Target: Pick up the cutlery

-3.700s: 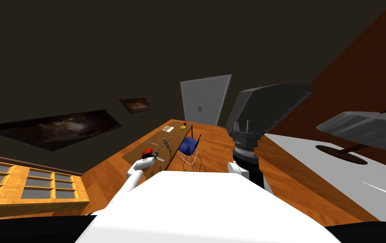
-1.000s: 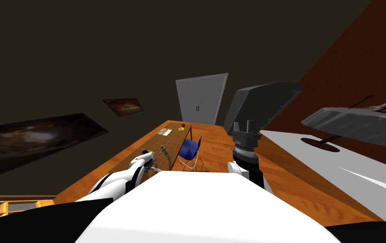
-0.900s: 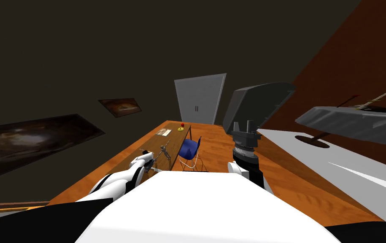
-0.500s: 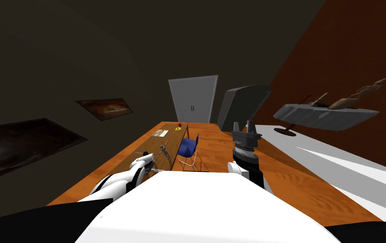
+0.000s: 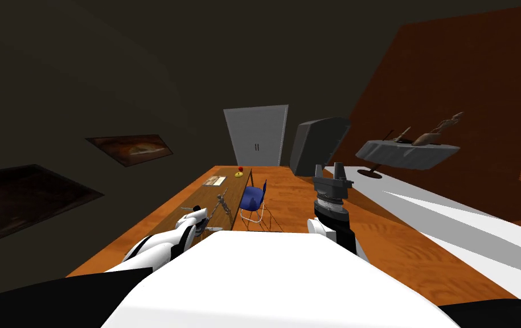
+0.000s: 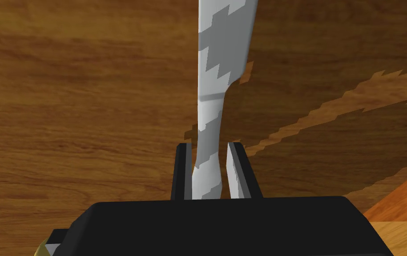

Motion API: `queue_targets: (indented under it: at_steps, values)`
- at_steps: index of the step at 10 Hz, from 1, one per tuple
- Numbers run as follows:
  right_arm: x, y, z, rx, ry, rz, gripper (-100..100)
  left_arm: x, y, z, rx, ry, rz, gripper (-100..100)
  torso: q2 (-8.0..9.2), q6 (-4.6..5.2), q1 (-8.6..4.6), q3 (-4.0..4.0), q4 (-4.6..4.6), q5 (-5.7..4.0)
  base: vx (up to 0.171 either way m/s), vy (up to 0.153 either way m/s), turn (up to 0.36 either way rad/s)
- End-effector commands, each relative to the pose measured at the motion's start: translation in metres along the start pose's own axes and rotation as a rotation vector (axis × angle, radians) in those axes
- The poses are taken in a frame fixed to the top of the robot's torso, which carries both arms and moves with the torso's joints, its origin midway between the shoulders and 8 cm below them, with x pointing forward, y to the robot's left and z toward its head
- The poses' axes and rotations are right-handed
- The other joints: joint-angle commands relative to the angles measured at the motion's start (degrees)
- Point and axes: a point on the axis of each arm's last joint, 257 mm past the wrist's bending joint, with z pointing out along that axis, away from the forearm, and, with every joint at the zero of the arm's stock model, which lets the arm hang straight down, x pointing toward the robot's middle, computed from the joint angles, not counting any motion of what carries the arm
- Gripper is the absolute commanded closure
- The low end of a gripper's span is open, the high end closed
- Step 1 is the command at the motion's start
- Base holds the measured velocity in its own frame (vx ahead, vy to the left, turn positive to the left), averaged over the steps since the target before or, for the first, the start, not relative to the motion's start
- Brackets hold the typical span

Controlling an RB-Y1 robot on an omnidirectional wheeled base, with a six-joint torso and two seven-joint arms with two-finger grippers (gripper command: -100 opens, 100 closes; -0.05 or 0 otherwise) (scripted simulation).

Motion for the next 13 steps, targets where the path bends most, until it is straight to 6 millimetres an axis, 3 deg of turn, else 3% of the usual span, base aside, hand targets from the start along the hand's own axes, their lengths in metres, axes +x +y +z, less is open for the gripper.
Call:
queue_targets:
  at_steps: [1, 3, 4, 5, 13]
  values:
    - [0.000, 0.000, 0.000, 0.000, 0.000, 0.000, 0, 0.000, 0.000, 0.000, 0.000, 0.000, 0.000, 100, 0.00, 0.00, 0.00, 0.00, 0.00, 0.00, 0.000, 0.000, 0.000]
    - [0.000, 0.000, 0.000, 0.000, 0.000, 0.000, 0, 0.000, 0.000, 0.000, 0.000, 0.000, 0.001, 100, -0.09, -0.02, 0.06, -0.05, -0.03, 0.02, 0.000, 0.000, 0.000]
    - [0.000, 0.000, 0.000, 0.000, 0.000, 0.000, 0, 0.000, 0.000, 0.000, 0.000, 0.000, 0.001, 0, -0.10, -0.02, 0.06, -0.06, -0.03, 0.03, 0.000, 0.000, 0.000]
    - [0.000, 0.000, 0.000, 0.000, 0.000, 0.000, 0, -0.003, -0.008, -0.004, 0.013, -0.001, 0.034, 100, -0.11, -0.02, 0.07, -0.07, -0.03, 0.03, 0.083, -0.053, 0.364]
    - [0.000, 0.000, 0.000, 0.000, 0.000, 0.000, 0, -0.014, -0.034, -0.021, 0.063, -0.002, 0.230, 100, -0.50, -0.01, -0.23, -0.30, -0.12, -0.03, 0.115, -0.088, 0.263]
